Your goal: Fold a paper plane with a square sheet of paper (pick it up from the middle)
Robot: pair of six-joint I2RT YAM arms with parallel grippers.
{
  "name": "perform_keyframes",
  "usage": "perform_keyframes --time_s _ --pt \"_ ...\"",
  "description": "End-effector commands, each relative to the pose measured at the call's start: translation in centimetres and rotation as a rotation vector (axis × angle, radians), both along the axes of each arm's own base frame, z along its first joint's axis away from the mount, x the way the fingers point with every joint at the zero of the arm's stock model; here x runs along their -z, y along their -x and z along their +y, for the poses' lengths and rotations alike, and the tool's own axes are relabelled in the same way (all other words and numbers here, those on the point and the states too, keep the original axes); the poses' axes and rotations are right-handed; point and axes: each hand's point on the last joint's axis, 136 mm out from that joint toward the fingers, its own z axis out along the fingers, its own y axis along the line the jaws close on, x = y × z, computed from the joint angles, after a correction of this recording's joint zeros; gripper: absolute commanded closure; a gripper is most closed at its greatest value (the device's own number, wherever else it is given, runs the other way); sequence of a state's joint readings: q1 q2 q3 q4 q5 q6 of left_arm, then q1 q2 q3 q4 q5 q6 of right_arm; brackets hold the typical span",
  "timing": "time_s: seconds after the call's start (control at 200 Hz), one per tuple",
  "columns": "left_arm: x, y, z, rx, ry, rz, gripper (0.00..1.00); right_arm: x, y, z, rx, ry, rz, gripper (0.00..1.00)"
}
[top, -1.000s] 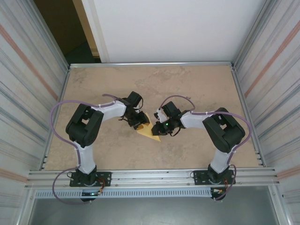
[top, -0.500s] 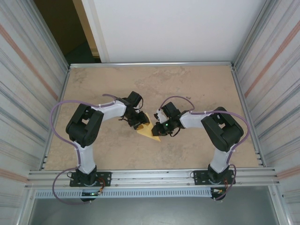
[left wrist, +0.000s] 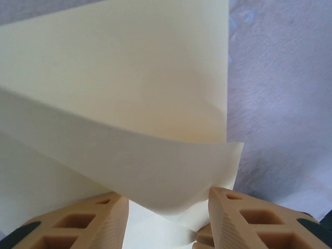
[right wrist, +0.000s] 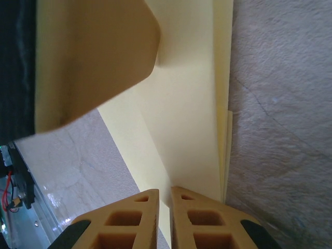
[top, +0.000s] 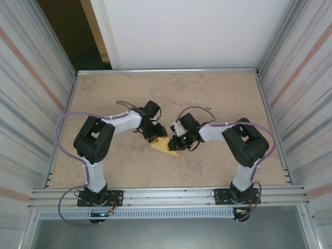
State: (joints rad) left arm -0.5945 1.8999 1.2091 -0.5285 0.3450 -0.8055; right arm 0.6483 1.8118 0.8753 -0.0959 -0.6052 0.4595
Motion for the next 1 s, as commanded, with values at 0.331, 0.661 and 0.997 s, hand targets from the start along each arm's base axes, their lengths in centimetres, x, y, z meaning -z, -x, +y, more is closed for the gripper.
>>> perform_keyframes --time_s 0.331,0.661,0.997 --pt "-8.4 -0.3 -0.5 0.011 0.283 -0.275 0.71 3.2 1.4 -2.9 0.031 0.166 0.079 0.91" --pt "-4.3 1.0 -3.3 0.059 0.419 -0.262 0.93 3.5 1.4 -2.9 0.046 0.158 0.098 0.94" --pt "-1.8 1.7 -3.8 0.088 0.432 -0.222 0.94 3.6 1.4 -2.9 0.053 0.159 0.105 0.95"
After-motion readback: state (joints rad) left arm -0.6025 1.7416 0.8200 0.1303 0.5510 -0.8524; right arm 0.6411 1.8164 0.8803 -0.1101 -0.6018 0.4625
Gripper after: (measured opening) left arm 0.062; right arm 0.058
